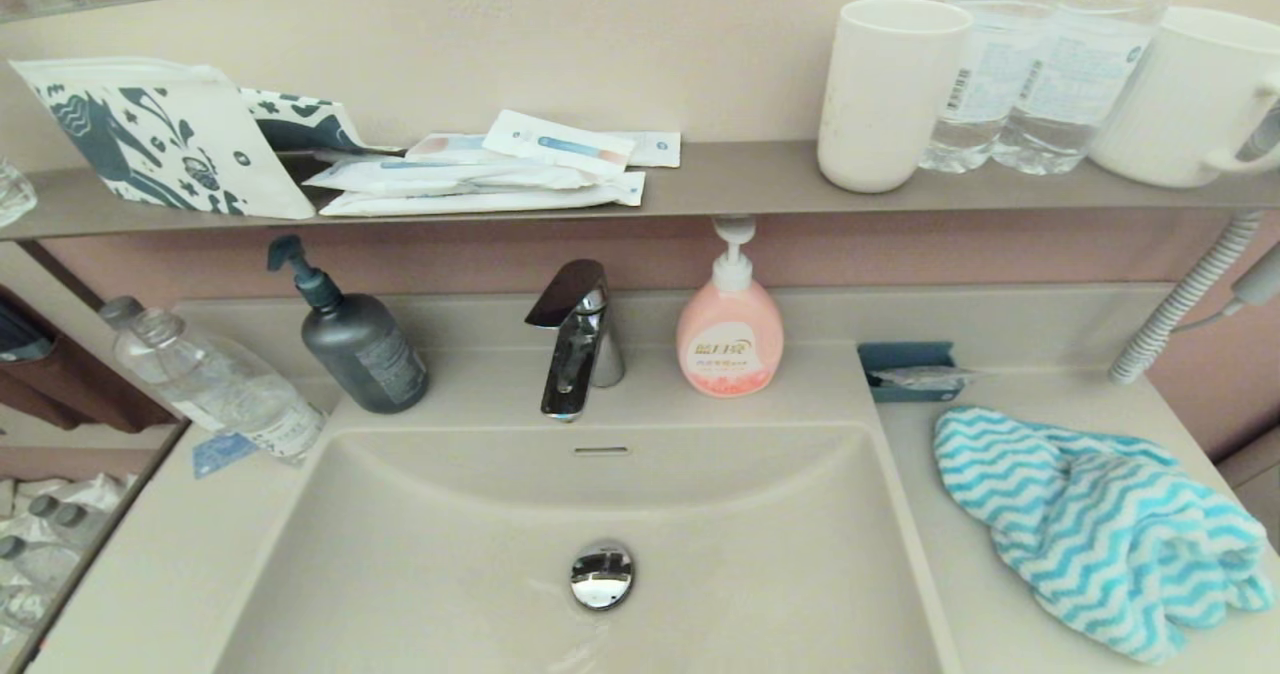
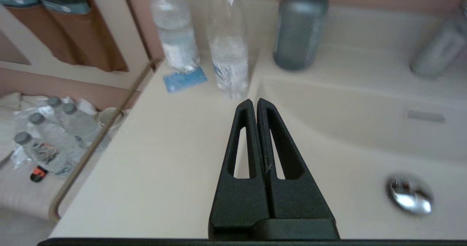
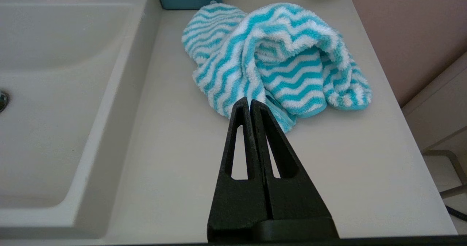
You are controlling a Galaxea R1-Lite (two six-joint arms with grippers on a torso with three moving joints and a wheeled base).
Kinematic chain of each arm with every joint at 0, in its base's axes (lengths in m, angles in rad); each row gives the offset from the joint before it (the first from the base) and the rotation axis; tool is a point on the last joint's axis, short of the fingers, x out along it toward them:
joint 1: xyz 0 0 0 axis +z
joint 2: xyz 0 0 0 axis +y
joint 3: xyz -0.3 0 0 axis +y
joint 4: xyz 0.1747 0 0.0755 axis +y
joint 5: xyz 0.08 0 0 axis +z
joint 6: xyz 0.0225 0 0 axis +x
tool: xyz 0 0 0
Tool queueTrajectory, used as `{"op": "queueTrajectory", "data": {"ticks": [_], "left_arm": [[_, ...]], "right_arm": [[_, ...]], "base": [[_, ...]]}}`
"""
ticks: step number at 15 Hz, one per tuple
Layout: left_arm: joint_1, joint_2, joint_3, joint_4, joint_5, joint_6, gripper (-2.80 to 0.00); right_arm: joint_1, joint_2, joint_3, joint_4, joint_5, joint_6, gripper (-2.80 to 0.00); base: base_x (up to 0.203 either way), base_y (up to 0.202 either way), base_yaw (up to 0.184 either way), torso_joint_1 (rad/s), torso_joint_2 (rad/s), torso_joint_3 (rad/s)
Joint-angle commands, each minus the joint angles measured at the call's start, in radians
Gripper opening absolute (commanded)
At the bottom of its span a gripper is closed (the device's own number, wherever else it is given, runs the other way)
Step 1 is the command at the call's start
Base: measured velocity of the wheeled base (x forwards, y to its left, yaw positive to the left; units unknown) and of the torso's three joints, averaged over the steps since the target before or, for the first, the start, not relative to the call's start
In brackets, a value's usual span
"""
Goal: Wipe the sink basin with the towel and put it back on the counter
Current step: Pick up the cloth
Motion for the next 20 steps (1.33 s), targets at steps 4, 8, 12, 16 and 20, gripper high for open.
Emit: {"op": "queueTrajectory", "data": {"ticks": [4,8,12,16,20], "left_arm": [[0.019,-0.204,0.057,0.16,-0.153,0.008,-2.8],[0.019,-0.204,0.086,0.174,-0.215,0.018,-2.8],[0.019,-0.204,0.118,0.172,-0.257,0.034,-2.8],[0.019,-0.204,0.122,0.16,-0.246,-0.01,-2.8],[0.019,-0.204,0.122,0.16,-0.245,-0.011,-2.8]], "right_arm": [[0.0,0.001,0.0,0.001,0.001,0.0,-2.8],[0.0,0.001,0.0,0.001,0.001,0.0,-2.8],[0.0,0.001,0.0,0.0,0.001,0.0,-2.8],[0.0,0.001,0.0,-0.001,0.001,0.0,-2.8],[0.0,0.001,0.0,0.001,0.001,0.0,-2.8]], "base": [[0.0,0.0,0.0,0.0,0.0,0.0],[0.0,0.0,0.0,0.0,0.0,0.0],[0.0,0.0,0.0,0.0,0.0,0.0],[0.0,0.0,0.0,0.0,0.0,0.0],[0.0,0.0,0.0,0.0,0.0,0.0]]}}
